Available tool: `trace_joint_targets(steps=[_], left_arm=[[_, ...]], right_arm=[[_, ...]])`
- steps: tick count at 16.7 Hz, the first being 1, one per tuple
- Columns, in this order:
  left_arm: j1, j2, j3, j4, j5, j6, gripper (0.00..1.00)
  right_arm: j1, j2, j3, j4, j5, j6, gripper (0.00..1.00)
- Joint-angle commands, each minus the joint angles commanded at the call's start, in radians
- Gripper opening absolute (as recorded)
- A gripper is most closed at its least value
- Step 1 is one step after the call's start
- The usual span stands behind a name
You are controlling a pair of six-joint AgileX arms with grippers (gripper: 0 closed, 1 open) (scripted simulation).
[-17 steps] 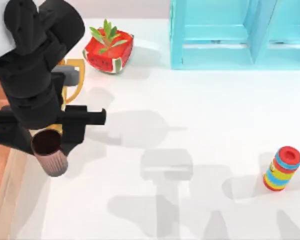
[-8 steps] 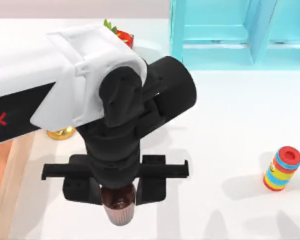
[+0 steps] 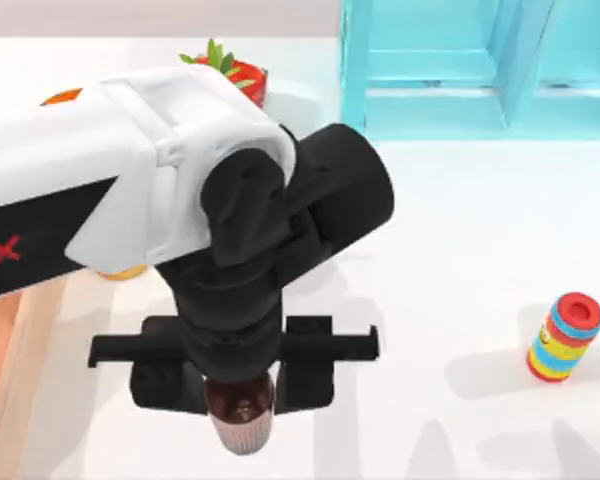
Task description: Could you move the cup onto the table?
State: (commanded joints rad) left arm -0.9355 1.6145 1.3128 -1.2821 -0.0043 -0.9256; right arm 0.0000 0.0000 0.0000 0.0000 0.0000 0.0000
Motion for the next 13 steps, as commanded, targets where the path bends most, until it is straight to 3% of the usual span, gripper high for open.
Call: trace_joint_targets(steps=[7, 12, 13], left_arm=[[-0.005, 0.025, -0.180, 0.207, 0.000, 0.005, 0.00], [-0.006, 0.027, -0.194, 0.224, -0.001, 0.006, 0.00], [-0.006, 0.027, -0.194, 0.224, -0.001, 0.006, 0.08]], right_arm=[[0.000, 0.000, 0.000, 0.000, 0.000, 0.000, 1.00], [0.000, 0.000, 0.000, 0.000, 0.000, 0.000, 1.00], [0.000, 0.000, 0.000, 0.000, 0.000, 0.000, 1.00]])
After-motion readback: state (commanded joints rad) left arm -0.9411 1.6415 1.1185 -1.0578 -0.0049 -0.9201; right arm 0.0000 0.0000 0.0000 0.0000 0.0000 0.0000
